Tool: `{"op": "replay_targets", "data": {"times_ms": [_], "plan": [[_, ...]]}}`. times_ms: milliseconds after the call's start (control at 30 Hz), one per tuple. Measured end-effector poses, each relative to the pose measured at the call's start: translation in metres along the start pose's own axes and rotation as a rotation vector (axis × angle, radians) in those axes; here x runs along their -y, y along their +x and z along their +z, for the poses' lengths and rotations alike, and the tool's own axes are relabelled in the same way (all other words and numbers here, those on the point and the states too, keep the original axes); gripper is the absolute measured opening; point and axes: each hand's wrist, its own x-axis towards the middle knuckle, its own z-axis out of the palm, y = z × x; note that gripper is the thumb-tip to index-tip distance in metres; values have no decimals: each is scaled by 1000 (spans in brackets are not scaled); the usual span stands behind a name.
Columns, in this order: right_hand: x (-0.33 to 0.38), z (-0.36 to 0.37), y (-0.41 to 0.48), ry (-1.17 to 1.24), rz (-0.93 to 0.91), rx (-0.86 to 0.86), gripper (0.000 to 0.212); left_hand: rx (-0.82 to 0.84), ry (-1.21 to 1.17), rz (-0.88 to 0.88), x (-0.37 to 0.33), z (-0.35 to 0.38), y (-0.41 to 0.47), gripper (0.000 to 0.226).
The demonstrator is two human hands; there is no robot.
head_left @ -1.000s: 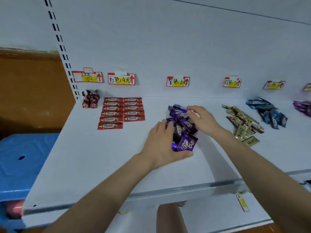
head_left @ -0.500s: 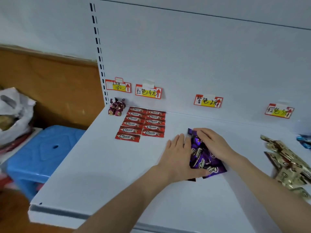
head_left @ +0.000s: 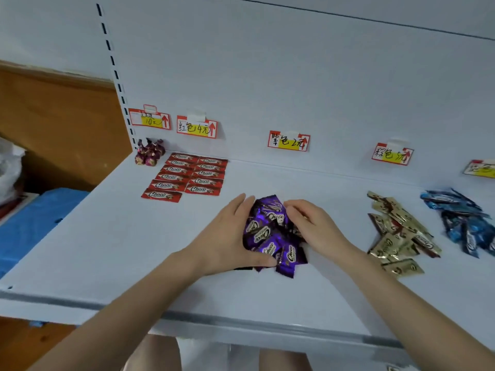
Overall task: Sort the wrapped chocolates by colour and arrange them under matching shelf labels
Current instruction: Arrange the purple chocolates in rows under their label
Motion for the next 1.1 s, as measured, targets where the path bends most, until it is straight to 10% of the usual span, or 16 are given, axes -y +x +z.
{"op": "replay_targets", "data": {"times_ms": [233,533,733,1100], "plan": [[-12,-3,-1,218,56,6,12,192,164,52,-10,4,43,126],[-7,-13,0,408,218,64,22,161,113,-7,0,-10,52,62],[-11,-23,-5,88,96,44,21,131,-66,-97,6,-16,49,35],[22,18,22,-335,-39,164,23,-536,-534,-409,7,-27,6,30]]}}
